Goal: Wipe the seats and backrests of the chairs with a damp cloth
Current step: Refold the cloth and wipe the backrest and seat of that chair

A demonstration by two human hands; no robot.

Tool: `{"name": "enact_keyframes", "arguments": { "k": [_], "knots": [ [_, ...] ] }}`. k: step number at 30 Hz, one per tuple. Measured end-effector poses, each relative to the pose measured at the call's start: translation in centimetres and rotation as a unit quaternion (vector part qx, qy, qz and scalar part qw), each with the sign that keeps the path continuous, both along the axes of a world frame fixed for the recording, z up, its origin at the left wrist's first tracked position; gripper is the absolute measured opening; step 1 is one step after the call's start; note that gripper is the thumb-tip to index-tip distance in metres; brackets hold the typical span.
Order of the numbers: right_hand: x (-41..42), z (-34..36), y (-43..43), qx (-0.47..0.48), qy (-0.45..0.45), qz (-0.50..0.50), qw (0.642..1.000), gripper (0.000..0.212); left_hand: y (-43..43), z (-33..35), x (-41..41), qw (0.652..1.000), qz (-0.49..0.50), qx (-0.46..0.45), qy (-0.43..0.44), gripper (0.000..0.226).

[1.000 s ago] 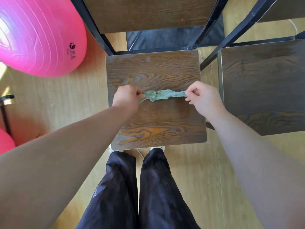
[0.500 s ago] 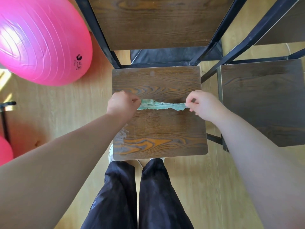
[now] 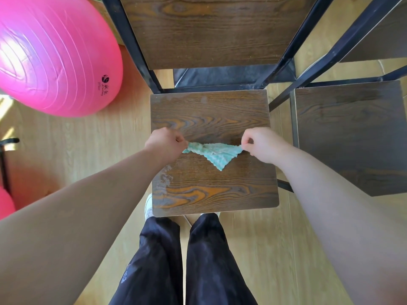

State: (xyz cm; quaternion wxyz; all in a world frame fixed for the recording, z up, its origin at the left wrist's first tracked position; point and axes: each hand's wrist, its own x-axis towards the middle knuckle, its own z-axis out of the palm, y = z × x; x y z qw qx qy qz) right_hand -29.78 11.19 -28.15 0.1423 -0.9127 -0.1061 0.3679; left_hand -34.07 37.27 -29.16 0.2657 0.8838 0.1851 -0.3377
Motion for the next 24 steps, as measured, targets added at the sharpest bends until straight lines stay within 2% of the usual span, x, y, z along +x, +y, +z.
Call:
{"name": "enact_keyframes", "arguments": {
  "k": [4, 8, 14, 20, 24],
  "knots": [
    [-0.4, -0.3, 0.3, 0.093, -0.004, -0.201, 0.975, 0.007, 0.2, -0.2, -0.3, 0.999, 0.047, -0.018, -0.003, 0.019],
    [0.2, 0.1, 0.5, 0.162, -0.015, -0.322, 0.932, 0.005, 0.3, 0.2, 0.0, 0.992, 0.113, -0.038, -0.03, 0.016],
    [1.1, 0.5, 0.7, 0.177, -0.02, -0.362, 0.915, 0.005, -0.2, 0.8, 0.8, 0.983, 0.158, -0.087, -0.021, 0.013],
    [2.0, 2.4, 0.9, 0.236, -0.058, -0.423, 0.873, 0.004, -0.3, 2.9, 2.2, 0.962, 0.239, -0.123, -0.047, 0.009],
    [2.7, 4.5, 0.8, 0.267, -0.073, -0.445, 0.852, 0.004, -0.1, 4.8, 3.3, 0.957, 0.243, -0.14, -0.068, 0.012]
  ]
}}
